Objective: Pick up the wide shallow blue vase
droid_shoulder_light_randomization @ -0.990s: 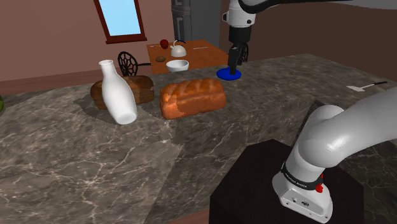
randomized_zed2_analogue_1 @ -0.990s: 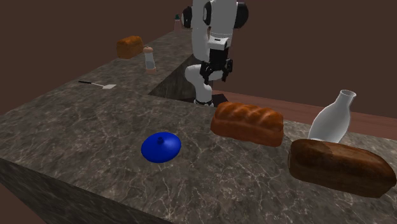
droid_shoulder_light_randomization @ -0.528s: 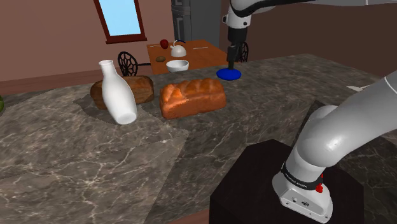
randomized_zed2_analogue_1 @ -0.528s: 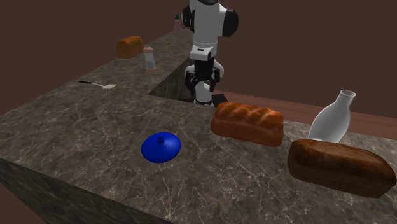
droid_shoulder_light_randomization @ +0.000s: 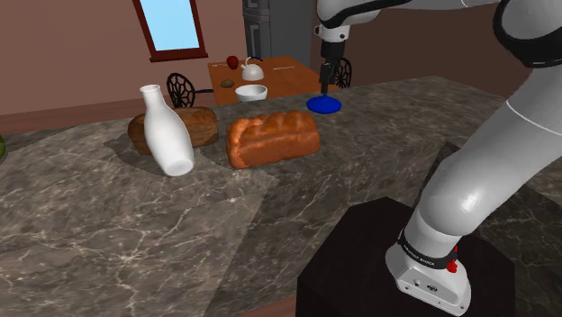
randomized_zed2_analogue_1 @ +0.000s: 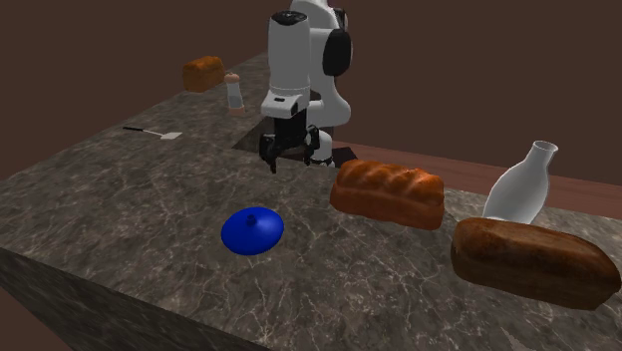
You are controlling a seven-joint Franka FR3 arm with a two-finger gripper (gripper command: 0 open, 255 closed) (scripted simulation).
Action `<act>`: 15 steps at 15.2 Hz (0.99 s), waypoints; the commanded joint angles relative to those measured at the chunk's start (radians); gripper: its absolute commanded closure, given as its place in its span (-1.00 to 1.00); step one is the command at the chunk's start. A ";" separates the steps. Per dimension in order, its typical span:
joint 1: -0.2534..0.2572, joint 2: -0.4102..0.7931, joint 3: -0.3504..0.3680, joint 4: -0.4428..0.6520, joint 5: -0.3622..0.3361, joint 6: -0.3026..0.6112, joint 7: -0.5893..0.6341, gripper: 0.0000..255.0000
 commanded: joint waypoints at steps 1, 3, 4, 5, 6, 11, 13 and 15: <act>-0.007 0.074 -0.029 0.056 0.022 0.020 -0.045 -1.00; -0.018 0.146 -0.054 0.118 0.050 0.029 -0.090 -1.00; -0.025 0.184 -0.066 0.152 0.066 0.032 -0.112 -1.00; -0.033 0.222 -0.077 0.187 0.084 0.033 -0.135 -1.00; -0.042 0.261 -0.086 0.223 0.102 0.033 -0.158 -1.00; -0.090 0.418 -0.110 0.371 0.179 0.031 -0.241 -1.00; -0.089 0.419 -0.110 0.345 0.180 0.058 -0.242 -1.00; -0.089 0.421 -0.109 0.321 0.181 0.084 -0.243 -1.00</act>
